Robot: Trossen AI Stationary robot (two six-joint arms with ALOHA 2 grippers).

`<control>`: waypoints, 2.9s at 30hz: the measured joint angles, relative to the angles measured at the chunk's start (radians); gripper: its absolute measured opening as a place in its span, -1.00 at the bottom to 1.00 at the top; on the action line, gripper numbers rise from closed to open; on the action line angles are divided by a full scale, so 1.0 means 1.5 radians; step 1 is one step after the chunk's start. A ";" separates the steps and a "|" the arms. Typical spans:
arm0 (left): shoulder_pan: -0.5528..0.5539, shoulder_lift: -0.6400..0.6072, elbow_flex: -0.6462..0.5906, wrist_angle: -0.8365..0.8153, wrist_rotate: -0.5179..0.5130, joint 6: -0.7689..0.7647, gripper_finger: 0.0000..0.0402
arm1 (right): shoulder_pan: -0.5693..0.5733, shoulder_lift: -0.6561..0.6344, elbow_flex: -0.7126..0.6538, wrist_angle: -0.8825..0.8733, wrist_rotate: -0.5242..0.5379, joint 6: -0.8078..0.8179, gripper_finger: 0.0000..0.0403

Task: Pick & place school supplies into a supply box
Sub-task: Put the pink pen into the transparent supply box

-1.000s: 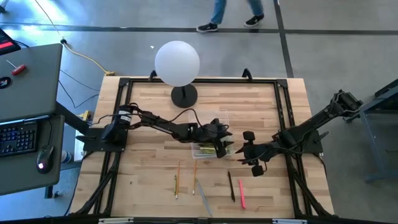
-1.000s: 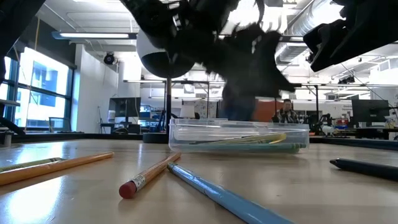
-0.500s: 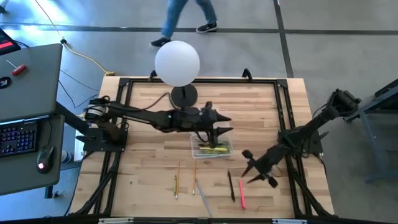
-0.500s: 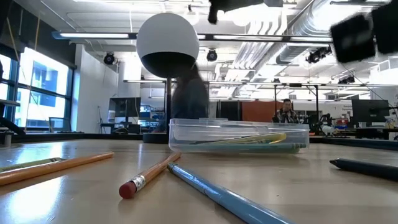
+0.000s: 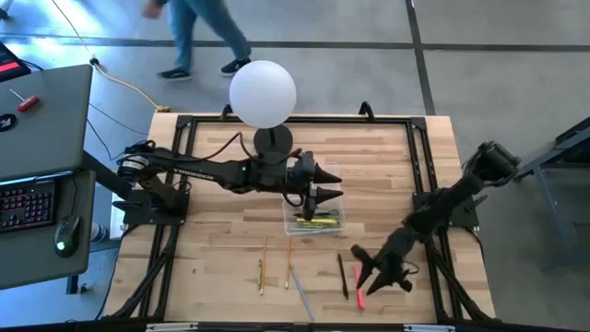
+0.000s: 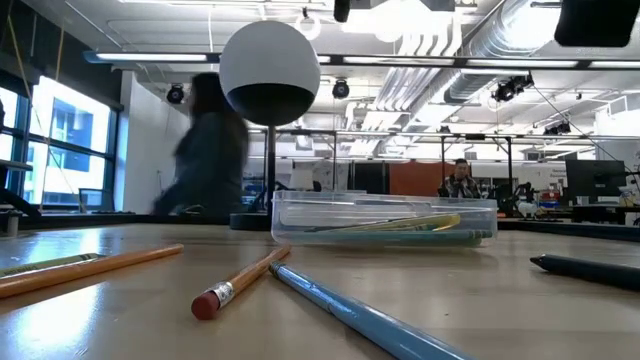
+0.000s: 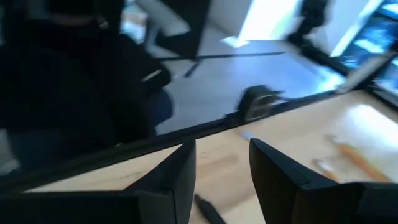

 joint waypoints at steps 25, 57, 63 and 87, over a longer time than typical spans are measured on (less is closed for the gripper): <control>-0.035 -0.050 -0.001 0.004 0.347 -0.137 0.06 | -0.093 0.223 0.101 -0.148 -0.224 -0.281 -0.36; -0.035 -0.049 -0.001 -0.092 0.343 -0.127 0.06 | -0.144 0.339 0.101 -0.119 -0.321 -0.263 -0.55; -0.035 -0.049 -0.001 -0.091 0.343 -0.132 0.06 | -0.143 0.340 0.101 -0.116 -0.316 -0.257 -0.90; -0.035 -0.049 -0.001 -0.090 0.309 -0.166 0.06 | -0.100 0.388 0.099 0.012 -0.270 -0.178 -0.59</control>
